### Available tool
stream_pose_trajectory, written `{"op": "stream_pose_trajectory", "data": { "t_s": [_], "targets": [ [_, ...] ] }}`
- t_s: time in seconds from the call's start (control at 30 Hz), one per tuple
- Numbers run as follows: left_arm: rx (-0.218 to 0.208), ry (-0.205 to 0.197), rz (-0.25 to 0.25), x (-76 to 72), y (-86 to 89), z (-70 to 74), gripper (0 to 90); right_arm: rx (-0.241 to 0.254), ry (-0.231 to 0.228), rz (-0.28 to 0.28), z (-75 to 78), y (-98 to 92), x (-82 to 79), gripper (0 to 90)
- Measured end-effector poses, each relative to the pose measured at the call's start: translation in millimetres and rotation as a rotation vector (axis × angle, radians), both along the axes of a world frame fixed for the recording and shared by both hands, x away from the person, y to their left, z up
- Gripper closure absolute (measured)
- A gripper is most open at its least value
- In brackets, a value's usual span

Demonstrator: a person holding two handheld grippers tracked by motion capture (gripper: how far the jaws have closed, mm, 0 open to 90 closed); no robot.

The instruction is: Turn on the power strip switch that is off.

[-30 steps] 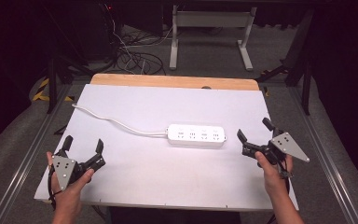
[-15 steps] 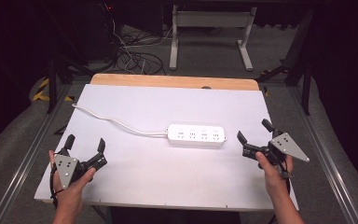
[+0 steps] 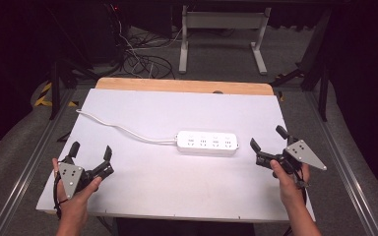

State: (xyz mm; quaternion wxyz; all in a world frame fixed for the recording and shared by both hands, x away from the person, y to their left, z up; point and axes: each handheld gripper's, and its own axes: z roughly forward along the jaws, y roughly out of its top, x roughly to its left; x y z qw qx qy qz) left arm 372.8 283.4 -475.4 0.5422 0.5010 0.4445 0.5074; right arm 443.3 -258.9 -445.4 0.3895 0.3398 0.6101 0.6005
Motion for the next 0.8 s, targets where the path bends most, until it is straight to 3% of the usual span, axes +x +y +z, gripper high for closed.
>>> {"op": "stream_pose_trajectory", "data": {
  "t_s": [0.8],
  "targets": [
    [-0.003, -0.002, 0.005, -2.2, 1.9, 0.3, 5.4, -0.005, 0.005, 0.017, -1.1, 2.5, 0.2, 3.5]
  ]
}}
